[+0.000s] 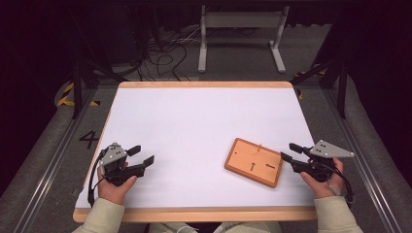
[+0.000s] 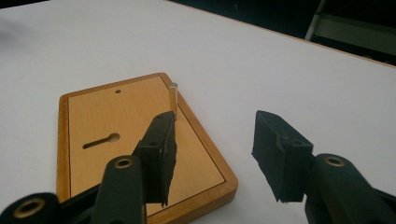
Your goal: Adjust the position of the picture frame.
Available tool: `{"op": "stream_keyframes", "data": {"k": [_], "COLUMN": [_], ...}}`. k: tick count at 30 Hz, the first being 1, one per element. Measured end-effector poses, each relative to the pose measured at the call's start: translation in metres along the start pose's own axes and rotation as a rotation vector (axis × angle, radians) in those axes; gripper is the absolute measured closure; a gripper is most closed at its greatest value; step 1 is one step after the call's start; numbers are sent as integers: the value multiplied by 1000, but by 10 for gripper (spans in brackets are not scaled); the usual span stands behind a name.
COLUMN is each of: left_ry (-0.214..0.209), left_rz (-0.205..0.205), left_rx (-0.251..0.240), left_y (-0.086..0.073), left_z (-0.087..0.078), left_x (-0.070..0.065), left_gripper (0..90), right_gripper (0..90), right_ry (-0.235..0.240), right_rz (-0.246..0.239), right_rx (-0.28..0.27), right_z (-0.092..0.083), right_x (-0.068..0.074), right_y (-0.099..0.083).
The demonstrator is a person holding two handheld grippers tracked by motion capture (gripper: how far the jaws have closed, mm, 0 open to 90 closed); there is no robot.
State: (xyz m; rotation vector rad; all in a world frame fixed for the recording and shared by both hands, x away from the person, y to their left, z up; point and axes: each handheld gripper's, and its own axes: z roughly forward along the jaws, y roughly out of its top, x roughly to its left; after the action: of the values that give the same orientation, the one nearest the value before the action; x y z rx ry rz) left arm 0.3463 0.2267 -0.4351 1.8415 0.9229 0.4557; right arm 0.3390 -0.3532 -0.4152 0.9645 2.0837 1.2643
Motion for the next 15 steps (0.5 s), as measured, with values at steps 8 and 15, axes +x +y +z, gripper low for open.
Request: {"op": "stream_keyframes", "data": {"k": [8,15], "left_ry": [-8,-12], "left_rz": [6,12], "left_rx": [9,11], "left_y": [1,2], "left_z": [4,5], "left_x": [-1,-1], "left_gripper": [327,326], "right_gripper": [494,496], "right_ry": [-11,-31], "right_rz": [7,6], "right_rx": [20,32], "right_z": [-1,-3], "right_x": [0,0], "right_y": [0,2]}}
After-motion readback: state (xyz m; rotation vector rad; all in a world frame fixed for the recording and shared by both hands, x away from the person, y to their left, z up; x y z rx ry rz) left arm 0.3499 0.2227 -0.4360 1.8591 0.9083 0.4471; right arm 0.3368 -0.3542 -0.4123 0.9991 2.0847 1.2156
